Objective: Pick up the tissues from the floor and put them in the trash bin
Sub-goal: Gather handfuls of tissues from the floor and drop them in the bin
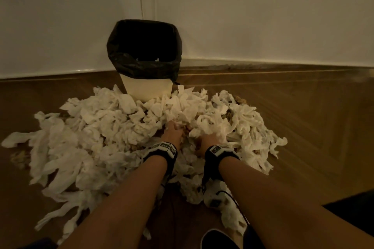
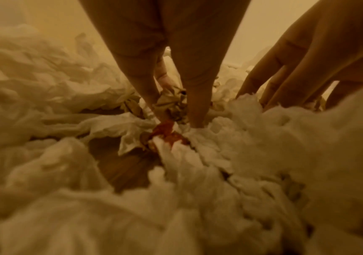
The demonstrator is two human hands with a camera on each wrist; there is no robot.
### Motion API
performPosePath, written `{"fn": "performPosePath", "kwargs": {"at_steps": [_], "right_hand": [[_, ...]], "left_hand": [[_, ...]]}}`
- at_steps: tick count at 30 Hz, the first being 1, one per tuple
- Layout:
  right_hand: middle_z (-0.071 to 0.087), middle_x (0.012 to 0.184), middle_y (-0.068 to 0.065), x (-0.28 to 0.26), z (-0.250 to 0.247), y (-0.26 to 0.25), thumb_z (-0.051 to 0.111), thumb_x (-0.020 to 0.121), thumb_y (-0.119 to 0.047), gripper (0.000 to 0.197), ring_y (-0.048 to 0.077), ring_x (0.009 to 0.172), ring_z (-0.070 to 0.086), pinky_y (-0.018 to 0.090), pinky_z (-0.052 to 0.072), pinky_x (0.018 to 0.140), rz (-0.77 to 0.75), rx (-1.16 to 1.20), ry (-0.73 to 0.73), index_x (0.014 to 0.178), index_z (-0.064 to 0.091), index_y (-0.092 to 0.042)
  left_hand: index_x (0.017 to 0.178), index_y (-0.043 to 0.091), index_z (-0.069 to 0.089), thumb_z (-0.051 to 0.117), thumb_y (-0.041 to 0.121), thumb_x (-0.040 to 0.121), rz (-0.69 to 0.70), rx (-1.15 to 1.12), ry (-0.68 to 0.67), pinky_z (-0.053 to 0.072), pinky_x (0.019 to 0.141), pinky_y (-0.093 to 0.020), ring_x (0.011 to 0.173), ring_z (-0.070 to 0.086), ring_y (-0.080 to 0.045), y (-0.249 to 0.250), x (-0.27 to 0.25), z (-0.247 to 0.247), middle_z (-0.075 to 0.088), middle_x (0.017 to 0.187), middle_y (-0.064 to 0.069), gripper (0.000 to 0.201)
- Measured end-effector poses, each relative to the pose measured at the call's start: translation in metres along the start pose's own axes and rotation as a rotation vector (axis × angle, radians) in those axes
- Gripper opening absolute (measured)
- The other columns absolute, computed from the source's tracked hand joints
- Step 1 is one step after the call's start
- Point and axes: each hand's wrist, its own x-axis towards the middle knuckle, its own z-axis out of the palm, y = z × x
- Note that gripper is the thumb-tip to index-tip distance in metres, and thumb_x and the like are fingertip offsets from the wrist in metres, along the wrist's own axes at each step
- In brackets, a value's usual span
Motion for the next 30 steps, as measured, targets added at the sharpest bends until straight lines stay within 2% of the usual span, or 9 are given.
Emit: {"fn": "performPosePath", "kwargs": {"at_steps": [2,5,8,12,18,20,23,27,30], "right_hand": [[0.031,0.149,0.013,0.001,0.004,-0.003,0.052,0.092,-0.035,0.057,0.034,0.135,0.032,0.043,0.031,0.111,-0.024,-0.046,0.002,0.143,0.037,-0.015],[0.026,0.152,0.013,0.004,0.005,-0.004,0.048,0.097,-0.021,0.051,0.031,0.137,0.03,0.036,0.028,0.113,-0.04,-0.027,-0.023,0.145,0.033,-0.012],[0.031,0.15,0.013,0.002,0.001,-0.004,0.051,0.095,-0.018,0.052,0.029,0.135,0.035,0.033,0.033,0.109,-0.018,0.003,-0.037,0.144,0.035,-0.008],[0.047,0.139,0.012,-0.012,-0.017,-0.01,0.052,0.093,-0.024,0.043,0.032,0.124,0.048,0.041,0.042,0.103,-0.031,0.098,0.004,0.135,0.048,-0.014],[0.054,0.125,0.012,-0.039,-0.047,-0.009,0.064,0.087,-0.018,0.049,0.031,0.106,0.058,0.042,0.051,0.091,-0.057,0.551,0.023,0.131,0.044,-0.017],[0.058,0.113,0.009,-0.048,-0.059,-0.009,0.068,0.084,-0.019,0.048,0.024,0.094,0.061,0.035,0.055,0.078,-0.075,0.686,0.037,0.127,0.047,-0.015],[0.062,0.098,0.007,-0.069,-0.084,-0.019,0.072,0.081,-0.023,0.041,0.016,0.076,0.061,0.026,0.052,0.06,-0.133,0.961,0.069,0.117,0.054,-0.014],[0.062,0.072,0.005,-0.106,-0.127,-0.049,0.064,0.088,-0.019,0.029,0.014,0.057,0.054,0.025,0.047,0.053,-0.326,1.196,0.162,0.113,0.06,-0.004],[0.057,0.059,0.003,-0.136,-0.163,-0.075,0.057,0.093,-0.018,0.015,0.015,0.052,0.049,0.027,0.042,0.05,-0.428,1.258,0.254,0.098,0.064,-0.007]], "left_hand": [[0.122,0.015,0.045,0.056,0.024,0.089,-0.011,0.003,-0.042,0.039,0.08,-0.028,0.103,0.05,-0.027,-0.002,-0.002,0.0,0.04,0.131,-0.012,0.036],[0.126,0.011,0.048,0.056,0.016,0.09,0.046,0.035,-0.048,0.04,0.095,-0.03,0.121,0.043,-0.027,-0.005,-0.003,-0.003,0.041,0.135,-0.013,0.038],[0.122,0.008,0.048,0.05,0.011,0.092,0.059,-0.017,0.025,0.04,0.091,-0.031,0.117,0.045,-0.027,-0.004,-0.009,-0.011,0.044,0.13,-0.012,0.03],[0.131,0.011,0.038,0.045,0.01,0.094,-0.009,0.003,0.096,0.042,0.091,-0.036,0.114,0.049,-0.031,-0.005,-0.021,-0.024,0.042,0.134,-0.015,0.037],[0.125,0.007,0.042,0.037,0.007,0.095,-0.055,-0.083,0.057,0.044,0.084,-0.033,0.108,0.052,-0.032,0.005,-0.04,-0.057,0.048,0.125,-0.016,0.03],[0.123,0.006,0.042,0.035,0.006,0.095,-0.02,-0.087,0.064,0.043,0.087,-0.036,0.108,0.052,-0.033,0.011,-0.048,-0.073,0.05,0.123,-0.018,0.029],[0.119,0.006,0.041,0.036,0.01,0.096,0.01,-0.112,0.125,0.042,0.088,-0.037,0.105,0.052,-0.031,0.023,-0.062,-0.102,0.051,0.118,-0.018,0.025],[0.119,0.004,0.037,0.037,0.018,0.098,0.042,-0.168,0.214,0.042,0.084,-0.038,0.1,0.055,-0.031,0.039,-0.084,-0.148,0.055,0.113,-0.019,0.025],[0.118,0.003,0.037,0.037,0.021,0.099,0.068,-0.183,0.282,0.042,0.078,-0.037,0.093,0.055,-0.031,0.045,-0.097,-0.186,0.056,0.11,-0.021,0.026]]}}
